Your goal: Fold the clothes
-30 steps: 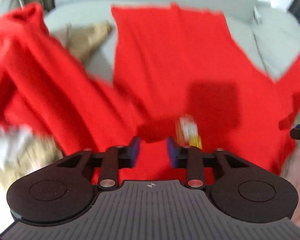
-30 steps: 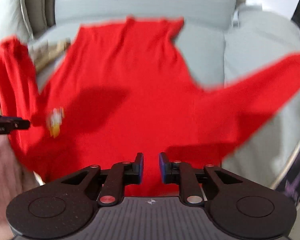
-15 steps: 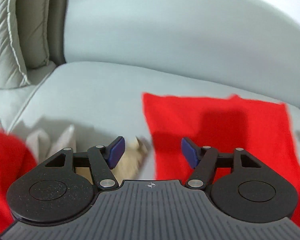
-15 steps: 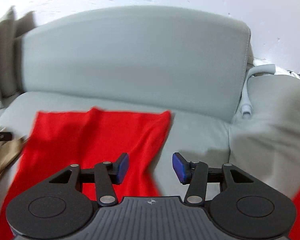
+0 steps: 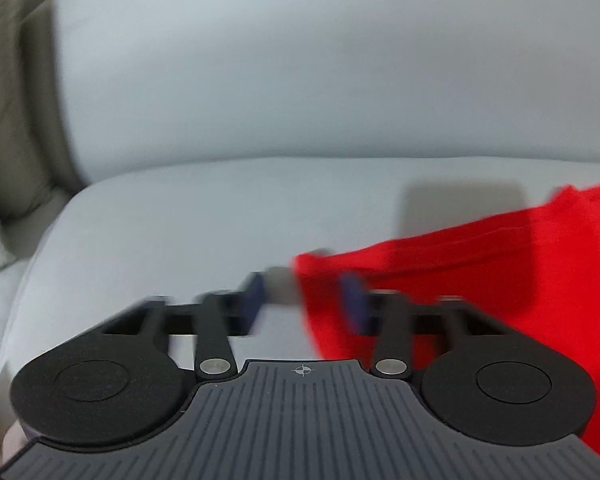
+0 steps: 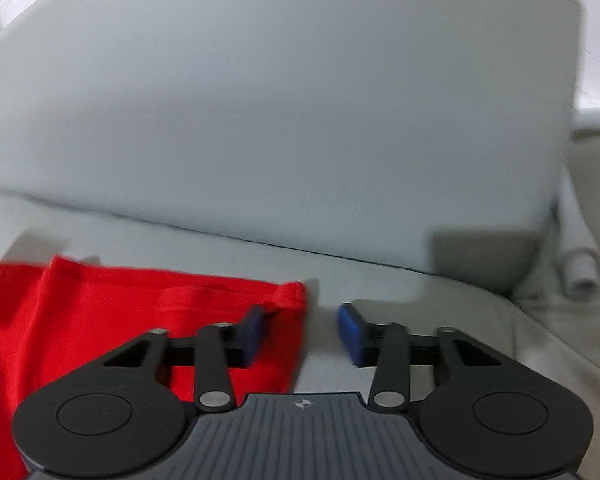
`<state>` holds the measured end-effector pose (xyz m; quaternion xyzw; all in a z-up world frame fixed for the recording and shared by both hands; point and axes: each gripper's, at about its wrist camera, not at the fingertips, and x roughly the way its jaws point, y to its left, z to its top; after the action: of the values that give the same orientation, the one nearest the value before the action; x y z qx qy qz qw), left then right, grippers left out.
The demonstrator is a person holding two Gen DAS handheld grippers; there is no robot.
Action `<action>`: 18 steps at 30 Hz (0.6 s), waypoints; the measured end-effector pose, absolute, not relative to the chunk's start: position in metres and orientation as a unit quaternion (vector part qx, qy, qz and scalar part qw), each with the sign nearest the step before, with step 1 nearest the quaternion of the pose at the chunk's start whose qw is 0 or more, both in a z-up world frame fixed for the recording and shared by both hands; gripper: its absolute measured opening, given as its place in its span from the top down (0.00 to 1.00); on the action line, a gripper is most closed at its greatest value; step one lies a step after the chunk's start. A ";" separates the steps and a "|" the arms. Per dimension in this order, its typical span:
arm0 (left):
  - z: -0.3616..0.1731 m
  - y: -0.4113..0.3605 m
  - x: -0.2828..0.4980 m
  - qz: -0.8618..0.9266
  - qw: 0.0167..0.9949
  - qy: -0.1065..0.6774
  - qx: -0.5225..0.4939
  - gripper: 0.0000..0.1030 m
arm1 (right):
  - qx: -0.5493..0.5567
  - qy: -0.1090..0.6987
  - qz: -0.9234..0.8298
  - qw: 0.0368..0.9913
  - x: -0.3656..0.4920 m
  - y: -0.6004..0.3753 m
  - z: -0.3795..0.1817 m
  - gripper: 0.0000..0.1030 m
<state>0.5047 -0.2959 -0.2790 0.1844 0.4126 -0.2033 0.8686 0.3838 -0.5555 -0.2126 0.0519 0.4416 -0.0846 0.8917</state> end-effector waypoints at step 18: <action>-0.288 -0.303 0.517 -0.089 0.894 0.383 0.214 0.51 | -0.070 0.431 -0.140 0.889 0.391 -0.538 -0.212 0.67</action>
<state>0.5168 -0.3029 -0.2880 0.2136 0.3829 -0.0886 0.8944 0.3907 -0.5384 -0.2117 -0.0702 0.4310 -0.1395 0.8887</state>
